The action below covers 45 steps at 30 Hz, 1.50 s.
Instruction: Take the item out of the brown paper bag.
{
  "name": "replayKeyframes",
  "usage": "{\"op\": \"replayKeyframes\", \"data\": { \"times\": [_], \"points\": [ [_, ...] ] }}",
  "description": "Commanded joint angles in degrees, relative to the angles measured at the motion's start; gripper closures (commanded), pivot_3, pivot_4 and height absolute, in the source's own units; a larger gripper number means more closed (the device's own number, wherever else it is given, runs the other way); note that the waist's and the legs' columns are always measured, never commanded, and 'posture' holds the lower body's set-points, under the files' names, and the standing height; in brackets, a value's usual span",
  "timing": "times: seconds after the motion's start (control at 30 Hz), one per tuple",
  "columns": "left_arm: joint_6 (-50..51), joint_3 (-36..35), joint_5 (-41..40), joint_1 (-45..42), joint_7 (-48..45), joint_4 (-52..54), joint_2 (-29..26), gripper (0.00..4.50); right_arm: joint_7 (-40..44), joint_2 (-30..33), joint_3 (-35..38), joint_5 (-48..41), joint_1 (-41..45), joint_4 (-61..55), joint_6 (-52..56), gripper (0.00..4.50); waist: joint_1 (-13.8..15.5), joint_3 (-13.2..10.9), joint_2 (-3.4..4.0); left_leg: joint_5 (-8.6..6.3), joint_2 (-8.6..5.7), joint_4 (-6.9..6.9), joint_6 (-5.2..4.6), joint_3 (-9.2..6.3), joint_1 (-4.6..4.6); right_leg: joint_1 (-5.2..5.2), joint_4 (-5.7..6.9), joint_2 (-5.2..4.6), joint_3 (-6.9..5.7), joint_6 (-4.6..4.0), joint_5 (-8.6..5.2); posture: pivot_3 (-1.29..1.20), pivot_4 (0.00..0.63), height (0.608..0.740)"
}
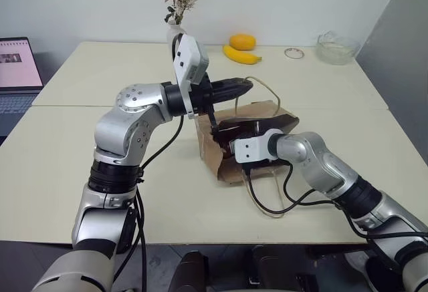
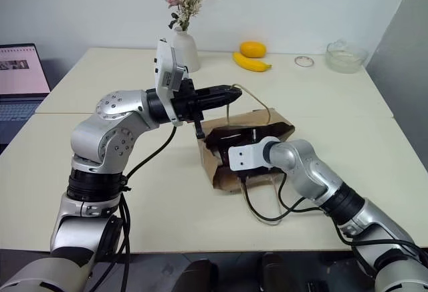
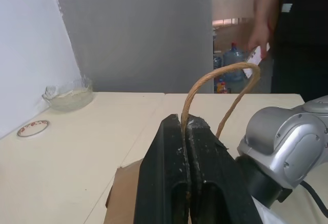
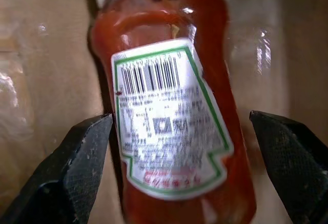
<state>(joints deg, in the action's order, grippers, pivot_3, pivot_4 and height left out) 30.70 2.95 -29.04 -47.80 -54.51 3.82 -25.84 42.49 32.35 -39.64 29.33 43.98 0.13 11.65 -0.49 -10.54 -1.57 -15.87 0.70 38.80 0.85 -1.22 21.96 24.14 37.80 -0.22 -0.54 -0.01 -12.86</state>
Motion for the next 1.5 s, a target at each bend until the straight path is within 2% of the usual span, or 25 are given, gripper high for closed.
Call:
{"op": "replayKeyframes", "data": {
  "times": [0.03,0.2,0.27,0.37,0.4,0.57,0.77,0.87,1.03,1.17,1.23,1.37,1.43,1.5],
  "points": [
    [-1.3,-1.2,0.0,-1.6,0.1,0.9,-0.4,4.50,1.2,-2.2,-0.4,3.3,3.0,3.1,-3.0,0.03,0.0,0.0,0.00,0.00,0.00,0.00,0.00,0.00,0.00,0.00,0.01,0.00,0.00,0.00,0.00,0.00,0.150,0.740],
    [-1.5,-1.1,0.1,-1.2,0.2,1.2,-0.4,4.50,2.6,-4.1,-1.1,6.3,4.3,11.3,-5.5,0.03,0.0,0.0,0.00,0.00,0.01,0.00,0.00,0.00,-0.02,-0.01,0.02,0.00,0.01,-0.01,0.01,0.00,0.150,0.740],
    [-1.5,-1.2,0.2,-1.1,0.2,1.3,-0.6,4.50,3.2,-4.3,-0.6,6.1,4.3,13.1,-6.5,0.39,0.0,0.0,0.00,0.00,0.00,0.00,0.00,0.00,-0.07,-0.05,0.05,-0.02,0.02,-0.02,0.01,0.00,0.150,0.740],
    [-1.8,-1.2,0.6,-0.9,0.1,1.3,-1.1,4.50,4.1,-3.9,0.4,5.3,4.0,12.7,-9.2,1.21,-0.1,0.0,0.00,0.00,-0.01,0.01,0.00,0.01,-0.13,-0.07,0.10,-0.02,0.03,-0.02,0.01,0.00,0.150,0.740],
    [-2.0,-1.2,0.8,-0.8,0.0,1.1,-1.3,4.50,3.9,-3.7,1.5,4.6,3.8,11.7,-9.9,1.32,-0.1,0.0,0.00,0.00,-0.01,0.01,0.00,0.00,-0.13,-0.07,0.11,-0.02,0.03,-0.02,0.01,0.00,0.150,0.740],
    [-3.3,-1.0,2.1,-0.5,0.2,0.3,-2.0,4.50,6.1,-1.6,7.7,0.4,2.5,5.3,-10.6,1.34,0.1,0.0,0.01,0.00,0.00,0.00,0.00,-0.03,-0.01,-0.01,0.07,-0.02,-0.01,-0.02,0.01,0.00,0.150,0.740],
    [-6.6,-0.5,5.0,-1.5,0.6,-3.2,-1.7,4.50,15.2,1.9,16.2,-11.9,0.6,-5.5,-7.6,1.34,0.2,0.0,0.02,0.00,-0.01,0.00,0.00,-0.04,0.04,0.00,0.01,-0.04,-0.03,-0.02,0.01,0.00,0.150,0.740],
    [-7.7,-0.3,6.1,-1.7,0.8,-4.6,-1.4,4.50,20.3,2.1,20.2,-21.7,-0.5,-10.9,-4.3,1.34,0.2,0.0,0.02,0.00,0.00,0.00,-0.01,-0.05,0.02,0.00,0.02,-0.02,-0.04,-0.02,0.01,0.00,0.150,0.740],
    [-8.8,-0.1,7.5,-2.2,1.6,-6.6,-0.7,4.50,23.8,2.4,28.1,-36.7,-1.6,-19.1,8.5,1.34,0.2,0.0,0.02,0.00,0.02,0.00,-0.01,-0.08,0.02,-0.01,0.03,-0.03,-0.06,-0.03,0.01,0.00,0.150,0.740],
    [-9.2,0.2,9.1,-2.8,2.6,-8.4,-0.6,4.50,21.8,2.2,35.9,-47.9,-0.7,-23.7,18.4,1.34,0.3,-0.1,0.06,0.00,-0.02,0.01,-0.01,-0.06,0.02,-0.01,0.04,-0.08,-0.05,-0.02,0.01,0.00,0.150,0.740],
    [-9.1,0.1,9.7,-3.1,3.1,-9.0,-0.3,4.50,18.5,1.1,41.5,-54.8,1.1,-25.2,24.1,1.34,0.3,-0.1,0.06,0.00,-0.01,0.00,-0.01,-0.07,0.02,-0.01,0.03,-0.08,-0.06,-0.02,0.01,0.00,0.150,0.740],
    [-8.9,0.2,10.4,-3.3,3.6,-9.4,0.1,4.50,10.9,0.2,49.7,-62.9,4.1,-25.2,31.0,1.34,0.3,-0.1,0.07,0.00,0.01,0.00,-0.01,-0.08,0.03,-0.01,0.05,-0.10,-0.07,-0.03,0.01,0.00,0.150,0.740],
    [-9.0,0.2,10.8,-3.4,4.0,-9.8,0.4,4.50,6.8,3.6,53.7,-59.7,3.4,-21.8,30.0,1.34,0.4,-0.1,0.08,0.00,-0.01,0.00,-0.01,-0.07,0.04,0.00,0.05,-0.17,-0.06,-0.03,0.01,0.00,0.150,0.740],
    [-8.9,0.2,10.9,-3.2,4.0,-9.7,0.4,4.50,5.2,7.4,54.1,-55.6,1.4,-19.3,27.5,1.34,0.7,-0.1,0.07,0.00,-0.07,0.00,-0.01,-0.07,0.06,-0.02,0.01,-0.18,-0.09,-0.02,0.01,0.00,0.150,0.740]
  ]
}}
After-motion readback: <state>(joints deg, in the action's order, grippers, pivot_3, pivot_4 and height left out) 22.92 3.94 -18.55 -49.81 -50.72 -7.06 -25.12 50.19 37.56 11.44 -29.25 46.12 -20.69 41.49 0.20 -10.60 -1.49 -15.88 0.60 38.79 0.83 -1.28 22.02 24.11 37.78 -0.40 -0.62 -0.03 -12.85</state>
